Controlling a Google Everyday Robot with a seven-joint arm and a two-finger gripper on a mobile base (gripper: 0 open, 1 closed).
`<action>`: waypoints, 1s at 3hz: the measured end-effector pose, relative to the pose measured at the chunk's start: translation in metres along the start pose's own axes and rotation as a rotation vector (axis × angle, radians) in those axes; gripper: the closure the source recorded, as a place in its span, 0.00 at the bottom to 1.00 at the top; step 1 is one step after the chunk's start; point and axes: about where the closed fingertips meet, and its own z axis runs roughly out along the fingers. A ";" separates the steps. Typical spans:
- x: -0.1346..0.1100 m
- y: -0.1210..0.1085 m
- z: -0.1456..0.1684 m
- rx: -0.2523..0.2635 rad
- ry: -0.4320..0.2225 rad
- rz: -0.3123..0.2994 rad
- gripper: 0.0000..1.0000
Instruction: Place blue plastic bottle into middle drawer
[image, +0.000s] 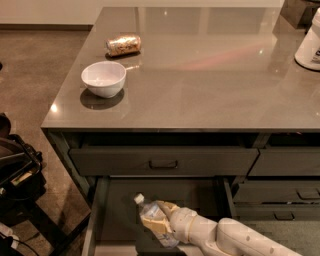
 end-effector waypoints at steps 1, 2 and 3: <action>0.002 0.005 -0.001 0.007 -0.003 -0.016 0.35; 0.010 -0.003 0.005 0.041 0.047 -0.009 0.12; 0.011 -0.004 0.006 0.044 0.050 -0.010 0.00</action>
Offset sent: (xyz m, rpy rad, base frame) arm 0.0111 0.0004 -0.0285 -0.1276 0.0623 -0.0486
